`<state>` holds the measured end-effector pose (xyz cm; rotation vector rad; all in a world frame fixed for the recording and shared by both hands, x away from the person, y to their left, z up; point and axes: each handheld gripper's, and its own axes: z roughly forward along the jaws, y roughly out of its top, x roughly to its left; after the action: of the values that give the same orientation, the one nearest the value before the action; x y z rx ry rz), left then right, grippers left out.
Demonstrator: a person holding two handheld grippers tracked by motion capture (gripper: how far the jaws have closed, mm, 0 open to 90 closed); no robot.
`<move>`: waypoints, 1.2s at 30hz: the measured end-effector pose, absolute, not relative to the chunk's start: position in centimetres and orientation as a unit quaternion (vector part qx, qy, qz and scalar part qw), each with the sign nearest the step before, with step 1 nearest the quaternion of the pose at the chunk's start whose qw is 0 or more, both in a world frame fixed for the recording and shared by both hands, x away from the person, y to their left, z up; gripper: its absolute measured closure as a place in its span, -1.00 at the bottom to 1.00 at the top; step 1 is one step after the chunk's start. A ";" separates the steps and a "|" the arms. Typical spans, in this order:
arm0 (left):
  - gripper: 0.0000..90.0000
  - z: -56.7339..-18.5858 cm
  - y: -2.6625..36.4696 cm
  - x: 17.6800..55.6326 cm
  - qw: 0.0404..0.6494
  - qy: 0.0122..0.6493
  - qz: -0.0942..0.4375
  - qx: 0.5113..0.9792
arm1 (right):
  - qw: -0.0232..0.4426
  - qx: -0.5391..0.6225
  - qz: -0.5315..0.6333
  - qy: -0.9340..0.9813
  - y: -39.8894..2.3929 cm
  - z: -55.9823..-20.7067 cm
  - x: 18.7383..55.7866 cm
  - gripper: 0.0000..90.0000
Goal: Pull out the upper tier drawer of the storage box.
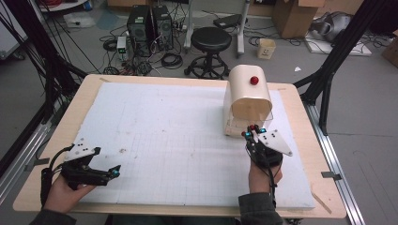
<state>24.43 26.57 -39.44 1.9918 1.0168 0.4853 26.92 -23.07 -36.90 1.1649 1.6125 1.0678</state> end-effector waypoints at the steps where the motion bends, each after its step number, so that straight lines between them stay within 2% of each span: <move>1: -0.96 -39.4 26.6 24.4 0.414 0.405 0.193 0.793 | 0.427 0.466 0.428 0.646 -23.1 -36.9 26.8 0.62; 36: -0.96 -39.4 26.5 24.5 0.415 0.404 0.192 0.792 | 0.423 0.456 0.441 0.647 -23.2 -37.1 24.2 0.62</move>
<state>24.46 26.47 -39.43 1.9907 1.0140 0.4835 24.18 -23.25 -37.08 1.1416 1.6181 1.1041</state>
